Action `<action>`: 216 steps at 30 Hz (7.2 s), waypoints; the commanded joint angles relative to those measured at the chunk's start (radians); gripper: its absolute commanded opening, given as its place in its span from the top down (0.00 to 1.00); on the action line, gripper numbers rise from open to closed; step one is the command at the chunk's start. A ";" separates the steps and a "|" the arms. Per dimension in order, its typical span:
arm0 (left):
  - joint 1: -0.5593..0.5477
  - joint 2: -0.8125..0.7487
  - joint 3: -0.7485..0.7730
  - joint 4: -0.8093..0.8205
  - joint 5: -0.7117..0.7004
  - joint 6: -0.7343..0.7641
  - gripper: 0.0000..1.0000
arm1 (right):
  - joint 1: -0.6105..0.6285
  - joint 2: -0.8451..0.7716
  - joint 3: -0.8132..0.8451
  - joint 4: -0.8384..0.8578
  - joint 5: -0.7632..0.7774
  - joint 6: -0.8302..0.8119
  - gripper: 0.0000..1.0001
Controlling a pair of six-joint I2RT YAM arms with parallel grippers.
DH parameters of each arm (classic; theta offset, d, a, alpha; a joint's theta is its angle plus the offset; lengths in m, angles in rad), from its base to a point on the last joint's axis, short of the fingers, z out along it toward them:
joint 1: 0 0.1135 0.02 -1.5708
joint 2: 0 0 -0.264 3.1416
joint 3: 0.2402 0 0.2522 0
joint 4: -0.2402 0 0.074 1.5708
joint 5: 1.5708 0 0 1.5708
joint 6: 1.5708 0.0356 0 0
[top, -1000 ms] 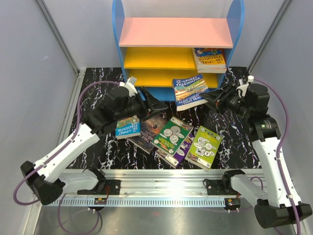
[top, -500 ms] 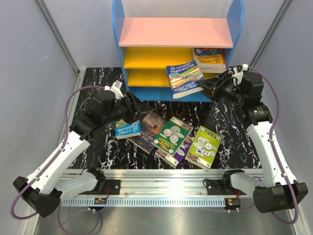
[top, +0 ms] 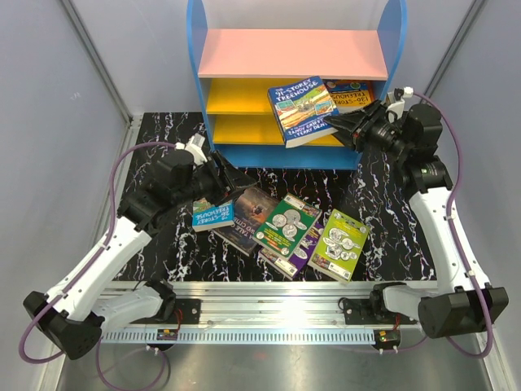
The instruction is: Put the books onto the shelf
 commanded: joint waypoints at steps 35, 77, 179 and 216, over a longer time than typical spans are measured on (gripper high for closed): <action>0.010 0.019 -0.026 0.061 0.011 -0.020 0.38 | -0.195 0.032 -0.153 0.508 -0.125 0.215 1.00; 0.024 -0.058 -0.020 -0.015 -0.014 0.054 0.31 | -0.232 -0.109 -0.419 0.651 -0.122 0.342 1.00; 0.058 0.036 0.012 0.002 -0.020 0.079 0.31 | -0.148 0.236 0.201 0.094 0.312 0.087 0.97; -0.007 0.341 0.033 -0.028 -0.001 0.380 0.02 | -0.217 0.101 -0.185 -0.323 0.102 -0.216 0.00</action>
